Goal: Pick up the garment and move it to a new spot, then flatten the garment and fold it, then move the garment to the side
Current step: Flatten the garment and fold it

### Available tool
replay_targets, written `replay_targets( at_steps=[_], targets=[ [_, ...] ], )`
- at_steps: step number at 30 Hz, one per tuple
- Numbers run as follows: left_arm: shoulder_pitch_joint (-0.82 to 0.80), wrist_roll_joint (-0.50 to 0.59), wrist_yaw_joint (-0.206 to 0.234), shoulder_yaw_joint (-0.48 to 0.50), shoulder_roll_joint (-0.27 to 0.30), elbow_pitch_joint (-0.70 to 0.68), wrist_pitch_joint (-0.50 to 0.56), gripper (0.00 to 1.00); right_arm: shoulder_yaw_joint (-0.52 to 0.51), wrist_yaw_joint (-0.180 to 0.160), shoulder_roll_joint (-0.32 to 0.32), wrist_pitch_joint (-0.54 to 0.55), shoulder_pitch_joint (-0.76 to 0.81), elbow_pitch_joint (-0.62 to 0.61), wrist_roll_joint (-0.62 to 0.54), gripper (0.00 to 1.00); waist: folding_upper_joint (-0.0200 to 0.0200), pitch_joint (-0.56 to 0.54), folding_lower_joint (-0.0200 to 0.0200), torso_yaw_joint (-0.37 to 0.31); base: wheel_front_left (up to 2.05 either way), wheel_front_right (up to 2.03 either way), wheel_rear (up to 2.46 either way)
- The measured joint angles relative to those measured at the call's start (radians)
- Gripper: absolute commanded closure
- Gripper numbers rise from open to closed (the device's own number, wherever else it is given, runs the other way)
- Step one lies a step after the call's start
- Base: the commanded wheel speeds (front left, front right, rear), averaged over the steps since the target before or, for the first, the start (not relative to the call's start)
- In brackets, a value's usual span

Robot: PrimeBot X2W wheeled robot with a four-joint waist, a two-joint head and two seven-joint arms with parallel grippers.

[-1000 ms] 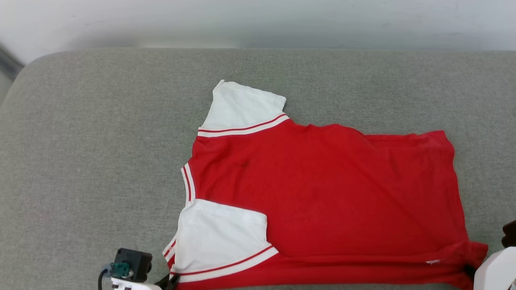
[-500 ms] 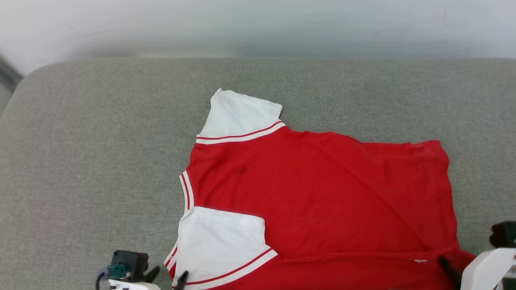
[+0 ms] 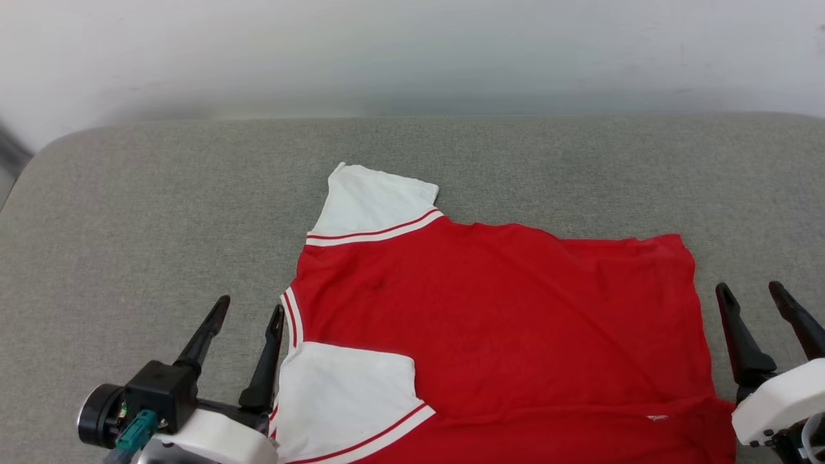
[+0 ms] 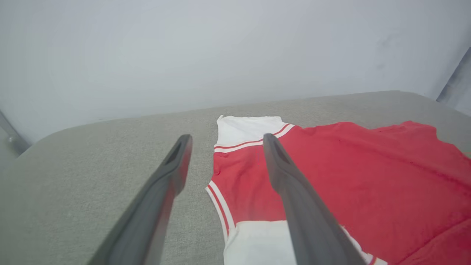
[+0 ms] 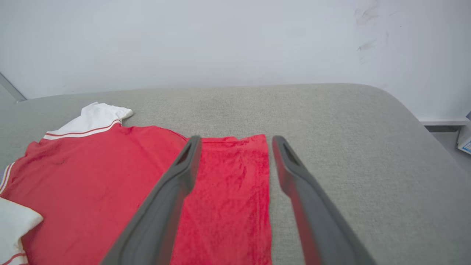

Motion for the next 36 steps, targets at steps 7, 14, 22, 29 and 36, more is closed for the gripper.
replay_targets(
  at_steps=[7, 14, 22, 29, 36],
  targets=[
    [-0.014, 0.002, -0.019, 0.055, -0.072, -0.008, -0.081, 0.00, 0.052, 0.000, 0.018, -0.159, 0.004, 0.004, -0.003, 0.00, 0.0000, 0.010, 0.0000, -0.018, 0.00, 0.00, 0.00],
    [-0.060, 0.016, -0.080, 0.118, -0.109, 0.000, -0.087, 0.00, 0.094, 0.000, 0.035, -0.244, -0.025, 0.014, -0.021, 0.00, -0.0001, 0.047, 0.0000, -0.048, 0.00, 0.00, 0.00],
    [-0.274, -0.022, -0.204, 0.143, 0.025, 0.058, 0.093, 0.00, 0.136, 0.000, 0.053, -0.289, -0.094, -0.007, -0.046, 0.00, 0.0000, 0.150, 0.0000, -0.111, 0.00, 0.00, 0.00],
    [-0.519, -0.154, -0.304, 0.148, 0.162, 0.144, 0.474, 0.00, 0.143, 0.000, 0.087, -0.319, -0.137, -0.003, -0.041, 0.00, 0.0000, 0.257, 0.0001, -0.183, 0.00, 0.00, 0.00],
    [-0.749, -0.272, -0.319, 0.123, 0.258, 0.253, 0.889, 0.00, 0.166, 0.000, 0.105, -0.345, -0.174, 0.023, -0.046, 0.00, 0.0000, 0.345, 0.0001, -0.255, 0.00, 0.00, 0.00]
  ],
)
